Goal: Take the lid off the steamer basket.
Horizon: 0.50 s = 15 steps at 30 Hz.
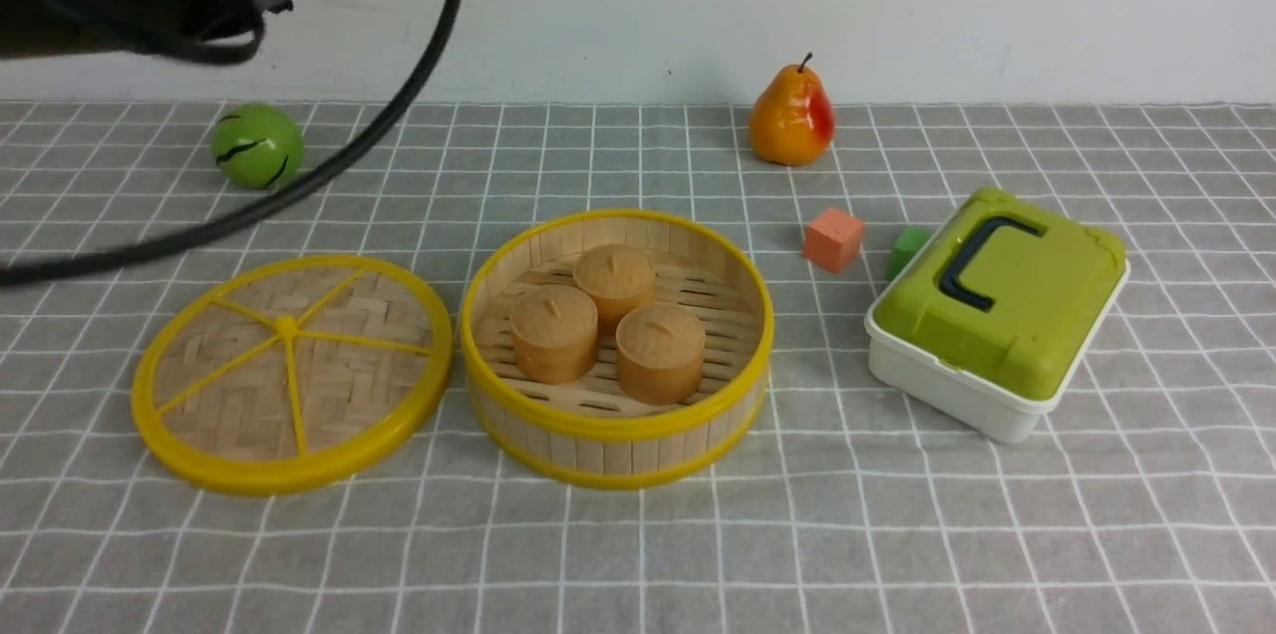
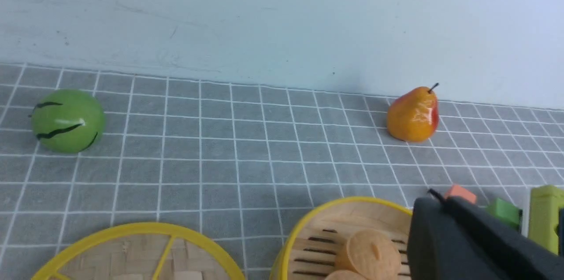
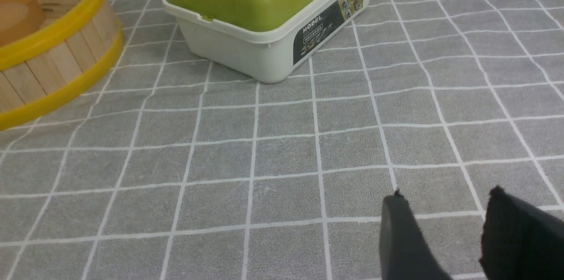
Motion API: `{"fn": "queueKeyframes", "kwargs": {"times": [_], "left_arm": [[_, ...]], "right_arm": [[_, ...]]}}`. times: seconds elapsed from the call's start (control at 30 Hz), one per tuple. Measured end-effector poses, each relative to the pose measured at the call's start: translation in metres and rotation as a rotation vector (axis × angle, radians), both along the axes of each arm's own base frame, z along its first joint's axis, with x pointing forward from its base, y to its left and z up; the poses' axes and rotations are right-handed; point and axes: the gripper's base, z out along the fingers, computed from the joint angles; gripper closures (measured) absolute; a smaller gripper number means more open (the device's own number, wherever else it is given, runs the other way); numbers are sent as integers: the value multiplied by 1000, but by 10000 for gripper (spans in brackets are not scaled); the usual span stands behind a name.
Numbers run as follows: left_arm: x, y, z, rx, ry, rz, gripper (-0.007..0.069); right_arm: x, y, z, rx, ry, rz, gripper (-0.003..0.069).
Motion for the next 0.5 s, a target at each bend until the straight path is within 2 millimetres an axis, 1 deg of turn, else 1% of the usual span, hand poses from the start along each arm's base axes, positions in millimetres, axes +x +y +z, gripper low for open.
{"fn": "queueKeyframes", "kwargs": {"times": [0.03, 0.07, 0.1, 0.13, 0.17, 0.2, 0.23, 0.3, 0.33, 0.37, 0.4, 0.43, 0.47, 0.5], "left_arm": [[-10, 2, -2, 0, -7, -5, 637], [-14, 3, -7, 3, 1, -7, 637], [-36, 8, -13, 2, -8, -11, 637], [-46, 11, -19, 3, -8, -12, 637], [-53, 14, -24, 4, -9, -12, 637], [-55, 14, -29, 8, -2, -13, 637], [-70, 18, -37, 17, -16, -18, 637], [-78, 21, -45, 26, -22, -21, 637], [-92, 25, -56, 39, -37, -27, 637], [-100, 28, -63, 42, -49, -29, 637], [-109, 30, -68, 42, -63, -30, 637], [-111, 31, -71, 43, -61, -31, 637], [-120, 33, -75, 42, -78, -31, 637], [-135, 38, -77, 32, -118, -30, 637]], "right_arm": [[0, 0, 0, 0, 0, 0, 418], [0, 0, 0, 0, 0, 0, 418], [0, 0, 0, 0, 0, 0, 418], [0, 0, 0, 0, 0, 0, 418], [0, 0, 0, 0, 0, 0, 418], [0, 0, 0, 0, 0, 0, 418], [0, 0, 0, 0, 0, 0, 418], [0, 0, 0, 0, 0, 0, 418], [0, 0, 0, 0, 0, 0, 418], [0, 0, 0, 0, 0, 0, 418], [0, 0, 0, 0, 0, 0, 418], [0, 0, 0, 0, 0, 0, 418], [0, 0, 0, 0, 0, 0, 418], [0, 0, 0, 0, 0, 0, 418]]}}
